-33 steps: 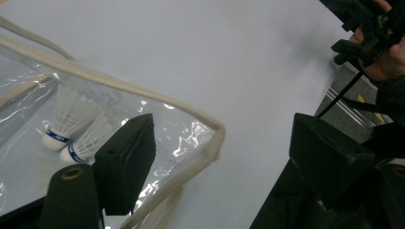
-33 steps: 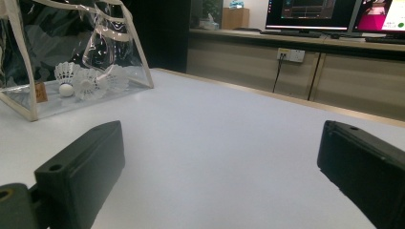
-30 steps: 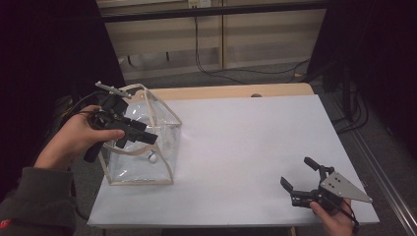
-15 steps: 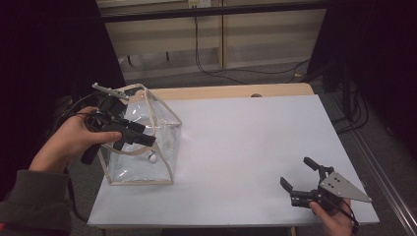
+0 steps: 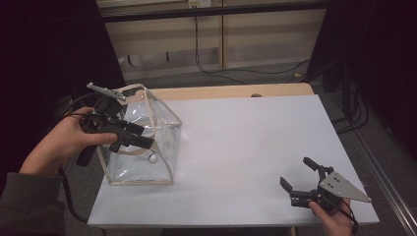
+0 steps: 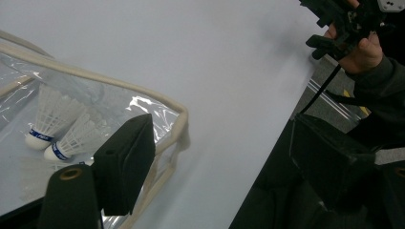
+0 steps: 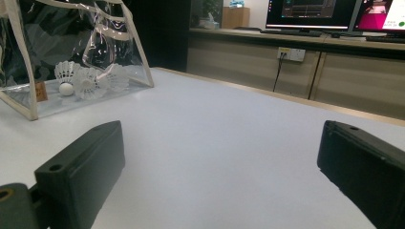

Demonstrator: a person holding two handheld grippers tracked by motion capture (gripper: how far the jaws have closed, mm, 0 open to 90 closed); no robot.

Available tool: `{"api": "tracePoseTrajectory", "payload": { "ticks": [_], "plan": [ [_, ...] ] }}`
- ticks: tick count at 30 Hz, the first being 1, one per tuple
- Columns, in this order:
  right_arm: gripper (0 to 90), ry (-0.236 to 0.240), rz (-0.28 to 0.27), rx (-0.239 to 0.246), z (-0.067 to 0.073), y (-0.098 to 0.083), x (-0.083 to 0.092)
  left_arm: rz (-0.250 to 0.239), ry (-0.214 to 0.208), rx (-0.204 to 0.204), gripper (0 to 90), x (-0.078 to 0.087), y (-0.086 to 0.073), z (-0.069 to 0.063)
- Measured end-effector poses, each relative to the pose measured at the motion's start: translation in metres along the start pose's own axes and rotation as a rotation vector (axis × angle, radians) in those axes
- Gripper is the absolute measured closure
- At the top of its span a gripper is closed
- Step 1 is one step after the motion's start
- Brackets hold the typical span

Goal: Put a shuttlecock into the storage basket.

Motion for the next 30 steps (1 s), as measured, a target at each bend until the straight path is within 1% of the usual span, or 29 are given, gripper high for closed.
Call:
{"api": "tracePoseTrajectory", "payload": {
  "ticks": [1,4,6,7,8,11,13,14,16,17,18,21,24,25,27,29,30],
  "plan": [
    [2.2,-0.001,0.001,0.0,0.0,0.0,0.0,0.003,-0.005,-0.007,23.2,0.0,-0.001,-0.001],
    [2.1,-0.002,0.0,0.002,0.0,0.0,0.0,-0.005,-0.024,-0.002,22.4,-0.001,-0.002,-0.004],
    [2.1,-0.003,0.001,-0.001,-0.001,0.0,0.0,0.002,-0.033,-0.018,22.2,-0.001,-0.004,-0.006],
    [2.1,-0.002,0.001,0.0,-0.001,0.0,0.0,-0.001,-0.037,-0.011,22.1,-0.001,-0.005,-0.007],
    [2.1,-0.001,0.001,0.001,-0.001,0.0,0.0,-0.002,-0.035,-0.016,21.9,-0.001,-0.005,-0.008],
    [2.1,0.0,0.0,0.0,0.0,0.0,0.0,0.0,-0.046,-0.024,21.5,0.0,-0.008,-0.011],
    [2.1,0.0,0.0,0.001,0.0,0.0,0.0,0.002,-0.05,-0.038,21.4,0.0,-0.01,-0.012],
    [2.1,0.0,0.0,-0.001,0.0,0.0,0.0,-0.003,-0.053,-0.035,21.2,-0.001,-0.011,-0.012],
    [2.1,-0.001,0.001,0.001,0.0,0.0,0.0,0.001,-0.049,-0.038,20.0,-0.003,-0.014,-0.011],
    [2.1,0.0,0.0,0.0,0.0,0.0,0.0,0.007,-0.052,-0.047,19.7,-0.004,-0.015,-0.011],
    [2.2,-0.002,0.001,0.001,0.0,0.0,0.0,0.004,-0.058,-0.044,19.6,-0.005,-0.017,-0.012],
    [2.1,-0.001,0.002,0.002,0.0,0.0,0.0,0.005,-0.062,-0.055,18.5,-0.009,-0.02,-0.011],
    [2.1,-0.002,0.0,0.003,0.0,0.0,0.0,0.008,-0.059,-0.058,17.2,-0.011,-0.022,-0.01],
    [2.1,-0.003,0.001,0.002,0.0,0.0,0.0,0.007,-0.064,-0.064,17.1,-0.012,-0.023,-0.01],
    [2.1,-0.003,0.0,0.002,-0.001,0.0,0.0,0.0,-0.06,-0.065,16.5,-0.014,-0.024,-0.01],
    [2.1,-0.002,0.0,0.003,0.0,0.0,0.0,0.001,-0.059,-0.064,16.0,-0.016,-0.026,-0.01],
    [2.1,-0.002,0.0,0.003,0.0,0.0,0.0,0.009,-0.06,-0.072,15.9,-0.017,-0.027,-0.01]
  ]
}}
Point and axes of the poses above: each handheld gripper's, and its own axes: x roughly backward along the jaws, y roughly out of its top, z roughly to its left, the point moved 9 cm from there along -x, roughly forward along the jaws, and after that the axes turned 3 degrees about x, right-handed, at the moved point
